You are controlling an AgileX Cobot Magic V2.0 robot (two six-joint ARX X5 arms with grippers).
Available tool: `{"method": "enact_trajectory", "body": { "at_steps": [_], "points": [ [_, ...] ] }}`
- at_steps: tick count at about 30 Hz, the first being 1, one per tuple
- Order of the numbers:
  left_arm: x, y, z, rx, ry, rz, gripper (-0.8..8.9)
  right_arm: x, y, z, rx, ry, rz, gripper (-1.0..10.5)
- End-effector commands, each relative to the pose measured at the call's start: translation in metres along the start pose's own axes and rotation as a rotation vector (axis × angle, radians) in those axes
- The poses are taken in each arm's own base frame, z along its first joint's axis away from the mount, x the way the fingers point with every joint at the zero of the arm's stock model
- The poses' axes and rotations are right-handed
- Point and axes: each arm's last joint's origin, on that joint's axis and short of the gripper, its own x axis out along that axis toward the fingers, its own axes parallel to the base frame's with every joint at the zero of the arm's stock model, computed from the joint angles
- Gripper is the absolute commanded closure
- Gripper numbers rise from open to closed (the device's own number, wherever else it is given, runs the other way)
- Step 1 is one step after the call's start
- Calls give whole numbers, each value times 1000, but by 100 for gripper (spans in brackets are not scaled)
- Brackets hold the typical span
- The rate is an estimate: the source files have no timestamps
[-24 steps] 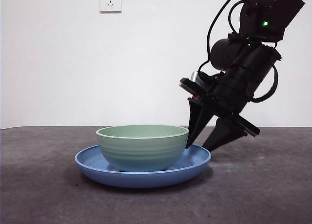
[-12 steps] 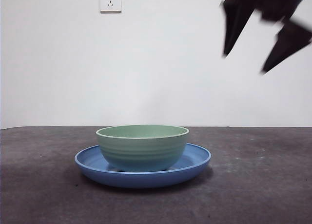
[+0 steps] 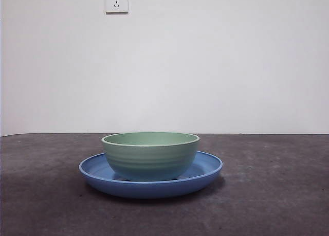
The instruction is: Place the green bowl on the blue plate
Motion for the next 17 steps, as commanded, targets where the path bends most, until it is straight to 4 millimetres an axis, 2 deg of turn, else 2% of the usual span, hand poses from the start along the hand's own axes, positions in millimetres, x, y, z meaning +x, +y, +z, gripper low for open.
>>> {"method": "enact_trajectory", "body": {
  "at_steps": [1,4,7,13,14,15,16,17],
  "points": [
    [-1,-1,3,7,-17,-6,156,1,-2,-19,-12,-8,4,322],
    [-2,-1,3,7,-17,-6,156,1,-5,-46,-58,-55,10,323],
    [-2,-1,3,7,-18,-6,157,-4,-5,-54,-70,-87,12,323],
    [-1,-1,3,7,-17,-6,171,-12,-3,-58,-89,-160,19,324],
    [-1,-1,3,7,-17,-6,210,-12,-3,-57,-91,-168,20,347],
    [-1,-1,3,7,-16,-6,290,-12,-3,-57,-93,-175,21,424],
    [-2,-1,3,6,-12,-6,416,-12,-3,-57,-93,-177,21,568],
    [-2,-1,2,5,-5,-6,621,-12,-3,-56,-94,-179,21,800]
  ]
}}
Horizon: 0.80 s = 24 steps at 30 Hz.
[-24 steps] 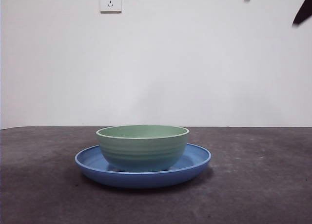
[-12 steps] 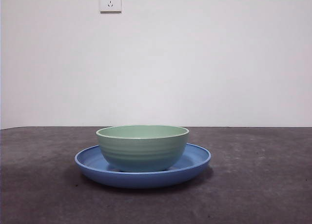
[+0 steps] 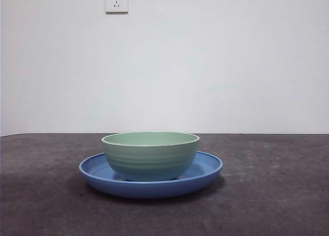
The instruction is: Place the green bowl on the blue plate
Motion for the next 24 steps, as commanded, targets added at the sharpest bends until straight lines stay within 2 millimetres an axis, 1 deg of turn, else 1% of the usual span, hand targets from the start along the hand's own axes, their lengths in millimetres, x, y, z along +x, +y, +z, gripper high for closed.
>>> {"method": "enact_trajectory", "body": {
  "at_steps": [1,2,4,21,24],
  "points": [
    [-1,-1,1,1,3,-6,834,-2,1,3,-23,-22,7,978],
    [-1,-1,1,1,8,-6,778,-2,1,4,-25,-28,7,912],
    [-1,-1,0,-2,14,-6,807,-2,1,4,-24,-29,9,929],
    [-3,-1,0,-2,3,-5,807,-2,1,4,-24,-29,6,928],
    [-8,0,-2,-12,-19,18,807,-2,1,4,-24,-29,6,928]
  ]
}}
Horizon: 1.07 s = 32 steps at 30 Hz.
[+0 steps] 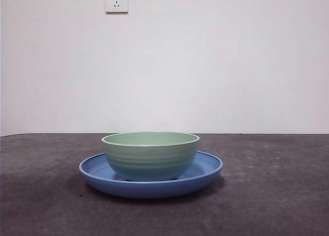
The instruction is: Place the green bowl on the blue plate
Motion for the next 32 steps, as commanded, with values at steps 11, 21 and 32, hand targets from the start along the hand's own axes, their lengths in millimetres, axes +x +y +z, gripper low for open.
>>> {"method": "enact_trajectory", "body": {
  "at_steps": [11,21,32],
  "points": [
    [14,29,-50,-89,-339,392,807,-2,1,2,-16,-15,6,928],
    [69,66,-123,-200,-561,738,807,-2,1,2,-16,-15,6,928],
    [98,75,-164,-246,-481,747,807,-2,1,3,-15,-14,6,928]
  ]
}}
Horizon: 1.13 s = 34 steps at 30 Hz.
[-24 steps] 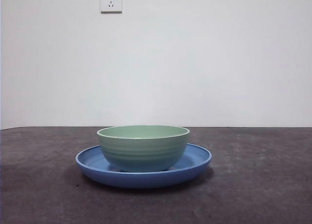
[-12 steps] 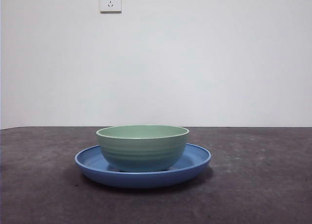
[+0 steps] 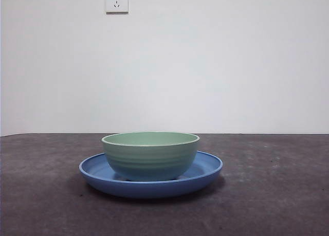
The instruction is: Place the green bowl on the blue plate
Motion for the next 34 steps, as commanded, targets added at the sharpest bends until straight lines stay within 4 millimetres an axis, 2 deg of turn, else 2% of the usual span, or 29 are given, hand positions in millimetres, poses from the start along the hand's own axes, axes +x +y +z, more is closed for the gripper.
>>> {"method": "enact_trajectory", "body": {
  "at_steps": [1,9,30,34],
  "points": [
    [3,1,-8,-8,19,10,807,-2,1,2,-16,-15,6,928],
    [6,2,-23,50,76,16,807,-2,1,2,-16,-15,6,928],
    [6,3,-23,48,76,17,807,-2,1,2,-16,-15,6,928],
    [6,3,-23,48,76,17,807,-8,-1,-2,-7,-57,-35,928]
  ]
}}
